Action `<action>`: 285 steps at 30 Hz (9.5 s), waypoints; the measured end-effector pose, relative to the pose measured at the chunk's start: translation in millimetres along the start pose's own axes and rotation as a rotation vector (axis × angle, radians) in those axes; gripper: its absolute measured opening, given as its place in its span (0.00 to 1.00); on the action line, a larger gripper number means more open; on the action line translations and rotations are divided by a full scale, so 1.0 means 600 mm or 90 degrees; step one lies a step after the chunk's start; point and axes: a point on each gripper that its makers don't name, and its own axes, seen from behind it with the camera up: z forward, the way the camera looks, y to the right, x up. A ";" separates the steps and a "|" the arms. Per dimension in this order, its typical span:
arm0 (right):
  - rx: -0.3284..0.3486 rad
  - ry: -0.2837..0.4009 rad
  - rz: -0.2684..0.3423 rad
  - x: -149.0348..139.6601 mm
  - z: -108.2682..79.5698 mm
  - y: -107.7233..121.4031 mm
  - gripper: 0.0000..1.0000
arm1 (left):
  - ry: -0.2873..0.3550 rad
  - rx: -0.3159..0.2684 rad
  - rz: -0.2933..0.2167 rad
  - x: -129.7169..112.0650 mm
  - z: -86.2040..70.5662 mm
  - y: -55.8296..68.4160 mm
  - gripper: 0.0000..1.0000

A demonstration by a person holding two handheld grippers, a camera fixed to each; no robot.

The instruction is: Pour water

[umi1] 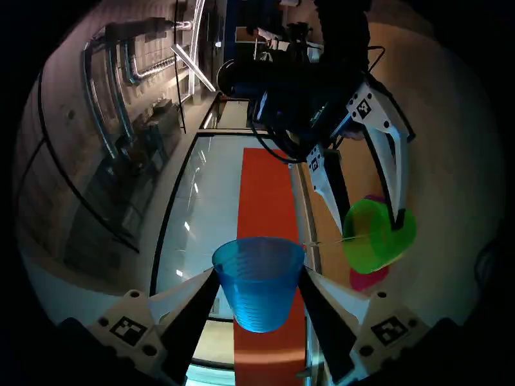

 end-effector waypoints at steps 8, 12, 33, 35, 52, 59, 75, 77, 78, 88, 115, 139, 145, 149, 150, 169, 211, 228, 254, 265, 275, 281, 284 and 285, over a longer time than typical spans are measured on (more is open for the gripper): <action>0.000 -0.001 0.001 -0.002 0.000 0.002 0.90 | 0.001 0.000 0.012 0.001 0.001 0.002 0.84; 0.001 0.000 0.002 -0.001 0.000 0.003 0.90 | 0.002 -0.001 0.016 0.003 0.001 0.005 0.84; 0.004 -0.001 0.000 -0.002 0.001 0.002 0.90 | 0.001 -0.001 0.024 0.002 0.004 0.003 0.84; 0.004 -0.002 -0.001 -0.002 0.002 0.001 0.90 | 0.001 -0.001 0.025 0.002 0.003 0.004 0.84; 0.001 -0.004 -0.001 -0.005 0.000 0.003 0.90 | 0.002 -0.002 0.007 -0.001 0.004 0.008 0.84; 0.001 -0.004 -0.002 -0.003 0.000 0.003 0.90 | 0.002 -0.001 0.004 -0.003 0.008 0.006 0.84; 0.000 -0.005 -0.004 0.001 -0.002 0.003 0.90 | -0.009 0.012 -0.087 -0.013 -0.002 0.008 0.84; 0.000 -0.006 -0.004 0.001 -0.002 0.003 0.90 | -0.011 0.014 -0.116 -0.015 -0.003 0.009 0.84; 0.000 -0.006 -0.004 0.001 -0.002 0.003 0.90 | -0.012 0.015 -0.130 -0.016 -0.004 0.009 0.84; -0.001 -0.007 -0.003 0.000 -0.002 0.002 0.90 | -0.029 0.025 -0.277 -0.042 -0.003 0.013 0.84; 0.000 -0.014 -0.002 -0.005 -0.003 0.002 0.90 | -0.024 0.036 -0.655 -0.074 -0.009 0.015 0.84; 0.007 -0.034 -0.001 -0.019 -0.006 -0.004 0.90 | -0.005 0.011 -0.905 -0.086 -0.020 0.032 0.84; 0.006 -0.035 0.006 -0.024 -0.010 -0.004 0.90 | -0.016 0.011 -0.907 -0.099 -0.026 0.041 0.84; 0.006 -0.039 0.011 -0.026 -0.013 -0.003 0.90 | -0.019 0.001 -0.902 -0.096 -0.027 0.051 0.84; 0.007 -0.040 0.012 -0.027 -0.013 -0.003 0.90 | -0.018 -0.002 -0.901 -0.095 -0.027 0.053 0.84; 0.031 -0.081 0.037 -0.075 -0.022 -0.015 0.90 | -0.051 -0.053 -0.904 -0.095 -0.035 0.137 0.84; 0.060 -0.160 0.051 -0.147 -0.039 -0.025 0.90 | -0.165 -0.227 -0.843 -0.085 -0.038 0.322 0.84; 0.068 -0.193 0.050 -0.173 -0.043 -0.025 0.90 | -0.197 -0.298 -0.798 -0.087 -0.048 0.377 0.84; 0.085 -0.235 0.042 -0.201 -0.048 -0.021 0.90 | -0.209 -0.358 -0.761 -0.081 -0.042 0.418 0.84; 0.086 -0.244 0.044 -0.210 -0.052 -0.017 0.90 | -0.212 -0.382 -0.752 -0.077 -0.039 0.436 0.85; 0.085 -0.249 0.045 -0.218 -0.058 -0.015 0.90 | -0.215 -0.396 -0.741 -0.075 -0.039 0.448 0.85; 0.085 -0.254 0.044 -0.224 -0.062 -0.015 0.90 | -0.217 -0.400 -0.741 -0.075 -0.038 0.456 0.85; 0.084 -0.258 0.044 -0.228 -0.063 -0.015 0.90 | -0.219 -0.400 -0.741 -0.075 -0.038 0.459 0.85; 0.084 -0.259 0.044 -0.229 -0.063 -0.015 0.90 | -0.220 -0.400 -0.741 -0.076 -0.038 0.460 0.85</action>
